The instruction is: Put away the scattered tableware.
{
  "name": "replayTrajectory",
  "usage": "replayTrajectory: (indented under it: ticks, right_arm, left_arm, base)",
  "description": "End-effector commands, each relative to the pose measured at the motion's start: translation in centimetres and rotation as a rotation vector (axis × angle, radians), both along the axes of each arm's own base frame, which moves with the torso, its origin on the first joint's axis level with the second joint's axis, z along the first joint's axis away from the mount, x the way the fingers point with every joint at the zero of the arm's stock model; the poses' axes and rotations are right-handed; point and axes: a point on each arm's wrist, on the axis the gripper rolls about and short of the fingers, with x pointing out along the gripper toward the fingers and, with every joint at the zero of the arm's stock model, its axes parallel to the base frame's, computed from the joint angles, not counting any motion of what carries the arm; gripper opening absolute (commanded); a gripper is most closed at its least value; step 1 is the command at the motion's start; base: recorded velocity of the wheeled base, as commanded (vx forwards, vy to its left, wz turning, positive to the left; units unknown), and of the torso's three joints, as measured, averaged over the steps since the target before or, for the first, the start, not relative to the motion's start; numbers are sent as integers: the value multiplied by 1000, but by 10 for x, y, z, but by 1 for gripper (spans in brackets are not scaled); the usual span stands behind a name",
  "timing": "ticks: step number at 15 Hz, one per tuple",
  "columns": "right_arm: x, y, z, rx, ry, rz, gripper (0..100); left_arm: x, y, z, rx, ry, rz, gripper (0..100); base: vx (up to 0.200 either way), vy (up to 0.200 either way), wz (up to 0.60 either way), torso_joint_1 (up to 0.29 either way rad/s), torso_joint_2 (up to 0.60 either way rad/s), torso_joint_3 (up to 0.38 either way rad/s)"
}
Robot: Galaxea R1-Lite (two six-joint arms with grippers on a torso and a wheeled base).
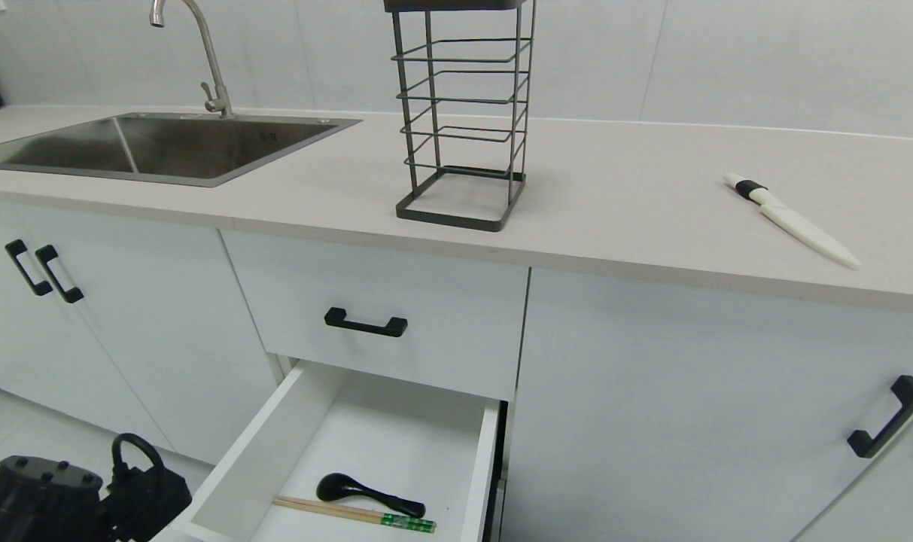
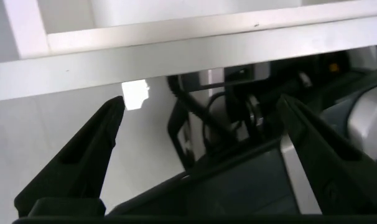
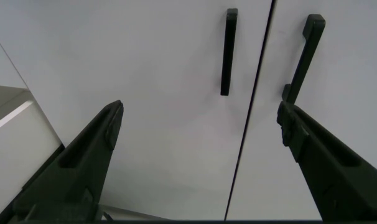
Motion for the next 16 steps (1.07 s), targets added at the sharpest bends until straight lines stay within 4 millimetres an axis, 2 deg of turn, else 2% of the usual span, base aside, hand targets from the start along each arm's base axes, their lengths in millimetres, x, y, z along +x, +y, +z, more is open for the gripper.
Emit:
replayTrajectory:
  ticks: [1, 7, 12, 16]
  right_arm:
    - [0, 0, 0, 0, 3, -1, 100]
    - [0, 0, 0, 0, 3, 1, 100]
    - [0, 0, 0, 0, 3, -1, 100]
    - [0, 0, 0, 0, 3, 3, 100]
  left_arm:
    - [4, -1, -5, 41, 3, -14, 100]
    - [7, -1, -5, 57, -30, -41, 100]
    - [25, -7, -14, 46, -61, -41, 100]
    - [49, -14, -23, 23, -130, -32, 100]
  base:
    - [0, 0, 0, 0, 0, 0]
    - [0, 0, 0, 0, 0, 0]
    - [0, 0, 0, 0, 0, 0]
    - [0, 0, 0, 0, 0, 0]
